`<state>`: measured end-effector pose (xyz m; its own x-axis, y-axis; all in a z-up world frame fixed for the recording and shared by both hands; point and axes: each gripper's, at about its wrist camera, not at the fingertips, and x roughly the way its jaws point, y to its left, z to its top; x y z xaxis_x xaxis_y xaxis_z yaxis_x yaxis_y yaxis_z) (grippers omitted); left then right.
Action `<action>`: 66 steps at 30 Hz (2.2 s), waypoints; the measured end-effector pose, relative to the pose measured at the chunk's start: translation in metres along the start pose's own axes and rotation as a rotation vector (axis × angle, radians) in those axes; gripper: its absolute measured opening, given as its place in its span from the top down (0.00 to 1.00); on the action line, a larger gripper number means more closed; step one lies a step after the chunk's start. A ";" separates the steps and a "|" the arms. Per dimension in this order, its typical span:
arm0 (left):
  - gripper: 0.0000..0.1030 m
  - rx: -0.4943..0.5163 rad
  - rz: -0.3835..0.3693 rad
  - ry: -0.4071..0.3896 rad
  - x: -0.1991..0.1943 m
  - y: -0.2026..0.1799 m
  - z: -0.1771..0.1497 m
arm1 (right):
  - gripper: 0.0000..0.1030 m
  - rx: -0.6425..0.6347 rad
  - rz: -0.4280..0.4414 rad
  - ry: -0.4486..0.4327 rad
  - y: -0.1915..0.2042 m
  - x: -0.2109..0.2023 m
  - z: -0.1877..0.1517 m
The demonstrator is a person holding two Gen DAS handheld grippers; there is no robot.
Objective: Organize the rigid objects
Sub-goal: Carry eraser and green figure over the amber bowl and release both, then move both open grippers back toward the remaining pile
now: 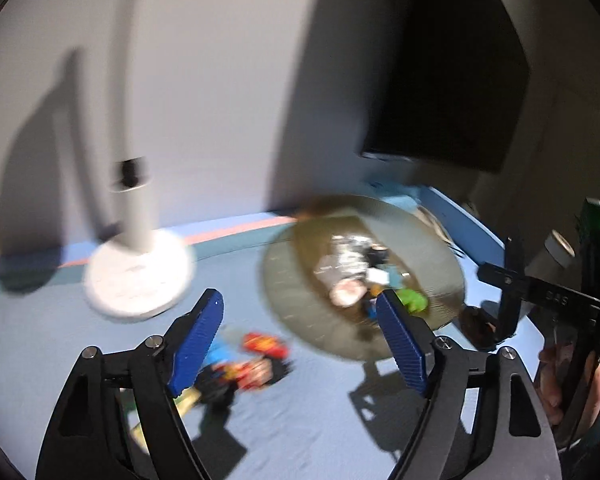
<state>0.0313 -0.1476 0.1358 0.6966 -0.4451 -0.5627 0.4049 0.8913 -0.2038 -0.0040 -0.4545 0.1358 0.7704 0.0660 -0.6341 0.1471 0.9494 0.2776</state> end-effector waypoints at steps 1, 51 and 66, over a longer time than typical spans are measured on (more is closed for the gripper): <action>0.24 -0.034 0.024 -0.007 -0.013 0.014 -0.007 | 0.41 -0.022 0.023 0.010 0.011 -0.001 -0.005; 0.24 -0.187 0.171 0.156 -0.019 0.115 -0.102 | 0.21 -0.159 0.284 0.334 0.130 0.108 -0.120; 0.48 -0.137 0.095 0.261 0.058 0.100 -0.079 | 0.38 -0.029 0.273 0.362 0.129 0.181 -0.075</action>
<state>0.0653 -0.0771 0.0190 0.5449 -0.3375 -0.7676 0.2492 0.9392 -0.2361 0.1075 -0.2972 0.0029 0.5114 0.4131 -0.7535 -0.0528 0.8903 0.4523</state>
